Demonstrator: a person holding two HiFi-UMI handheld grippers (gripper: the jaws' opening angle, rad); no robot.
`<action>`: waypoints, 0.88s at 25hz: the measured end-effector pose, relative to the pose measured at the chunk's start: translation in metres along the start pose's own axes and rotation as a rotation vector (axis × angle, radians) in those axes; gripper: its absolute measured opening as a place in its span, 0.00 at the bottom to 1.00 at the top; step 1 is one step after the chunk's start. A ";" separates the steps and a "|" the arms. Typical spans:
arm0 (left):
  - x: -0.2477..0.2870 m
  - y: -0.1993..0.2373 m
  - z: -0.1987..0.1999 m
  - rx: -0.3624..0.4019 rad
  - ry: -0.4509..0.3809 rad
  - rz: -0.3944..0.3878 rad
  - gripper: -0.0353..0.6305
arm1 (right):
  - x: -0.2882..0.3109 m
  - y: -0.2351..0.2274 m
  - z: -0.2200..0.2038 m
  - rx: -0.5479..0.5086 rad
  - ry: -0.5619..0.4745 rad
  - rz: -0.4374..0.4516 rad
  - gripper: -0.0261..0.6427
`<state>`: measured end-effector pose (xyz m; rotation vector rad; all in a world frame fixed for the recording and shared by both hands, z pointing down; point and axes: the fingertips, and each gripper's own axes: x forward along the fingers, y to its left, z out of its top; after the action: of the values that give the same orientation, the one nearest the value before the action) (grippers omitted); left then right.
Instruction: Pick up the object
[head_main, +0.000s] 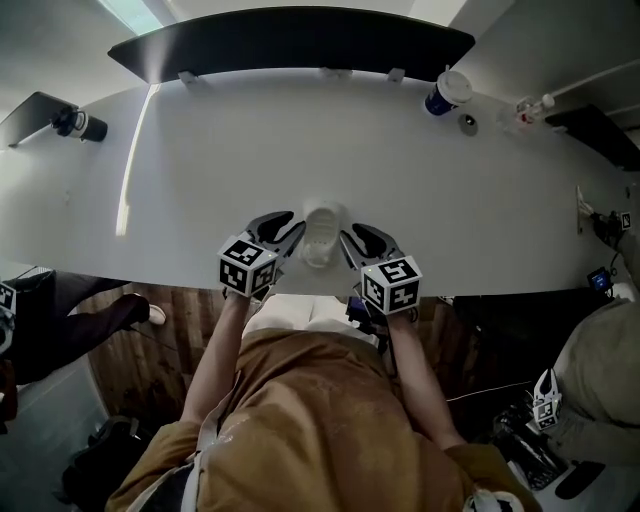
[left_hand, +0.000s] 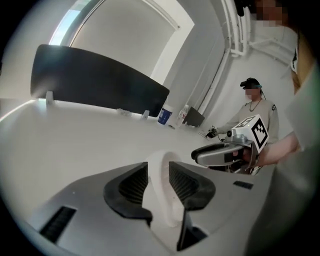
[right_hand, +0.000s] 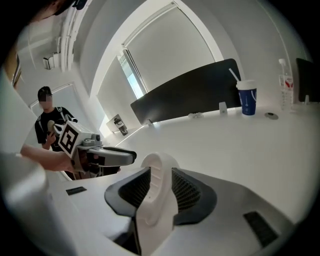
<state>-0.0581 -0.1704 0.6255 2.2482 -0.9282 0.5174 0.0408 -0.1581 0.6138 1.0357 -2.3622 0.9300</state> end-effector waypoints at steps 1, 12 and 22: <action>0.002 0.002 -0.004 -0.011 0.014 -0.005 0.25 | 0.004 0.000 -0.004 0.009 0.017 0.007 0.24; 0.023 0.001 -0.030 -0.133 0.130 -0.095 0.41 | 0.031 -0.004 -0.038 0.098 0.156 0.036 0.31; 0.042 -0.002 -0.045 -0.097 0.248 -0.127 0.41 | 0.050 -0.006 -0.046 0.141 0.222 0.085 0.31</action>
<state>-0.0337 -0.1583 0.6807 2.0825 -0.6663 0.6606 0.0171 -0.1530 0.6777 0.8393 -2.1960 1.1928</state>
